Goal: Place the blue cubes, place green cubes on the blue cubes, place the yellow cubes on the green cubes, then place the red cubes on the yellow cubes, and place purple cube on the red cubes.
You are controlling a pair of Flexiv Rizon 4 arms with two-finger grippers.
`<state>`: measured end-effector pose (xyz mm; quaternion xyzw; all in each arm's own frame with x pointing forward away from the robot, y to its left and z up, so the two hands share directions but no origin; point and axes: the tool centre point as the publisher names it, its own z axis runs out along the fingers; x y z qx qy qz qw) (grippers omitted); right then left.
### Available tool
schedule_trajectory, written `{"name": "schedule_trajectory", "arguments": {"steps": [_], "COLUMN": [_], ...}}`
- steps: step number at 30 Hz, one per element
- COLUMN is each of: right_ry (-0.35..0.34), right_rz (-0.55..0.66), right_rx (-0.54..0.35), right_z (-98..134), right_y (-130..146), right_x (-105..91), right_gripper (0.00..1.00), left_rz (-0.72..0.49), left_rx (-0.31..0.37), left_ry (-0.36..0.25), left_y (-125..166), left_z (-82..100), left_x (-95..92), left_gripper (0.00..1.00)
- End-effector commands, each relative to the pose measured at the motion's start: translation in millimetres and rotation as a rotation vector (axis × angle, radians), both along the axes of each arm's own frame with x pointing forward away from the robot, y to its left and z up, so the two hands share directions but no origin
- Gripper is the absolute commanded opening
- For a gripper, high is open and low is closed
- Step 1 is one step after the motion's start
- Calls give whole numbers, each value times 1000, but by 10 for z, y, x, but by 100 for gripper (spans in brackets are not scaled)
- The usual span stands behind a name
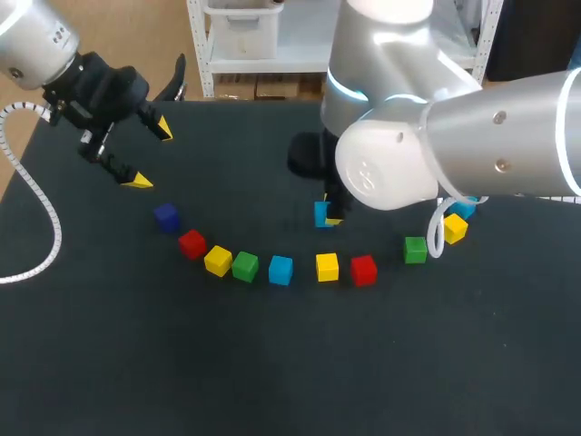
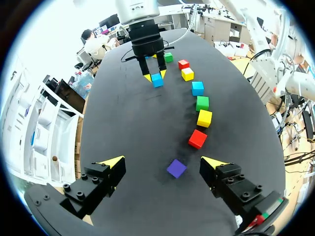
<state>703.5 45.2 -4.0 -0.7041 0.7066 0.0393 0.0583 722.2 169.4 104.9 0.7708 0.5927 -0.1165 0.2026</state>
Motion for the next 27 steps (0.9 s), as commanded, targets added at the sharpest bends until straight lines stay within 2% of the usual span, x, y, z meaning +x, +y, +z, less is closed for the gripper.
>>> {"name": "schedule_trajectory", "arguments": {"steps": [1,27], "right_ry": [4,4], "right_rz": [-1,-1], "right_rx": [-2,-7], "right_z": [-5,-18], "right_y": [3,-18], "right_x": [12,-7], "right_gripper": [0,0], "left_rz": [-1,-1], "left_rx": [0,0], "left_ry": [-1,-1], "left_y": [1,1], "left_z": [-2,-2], "left_x": [3,3], "left_gripper": [100,100]}}
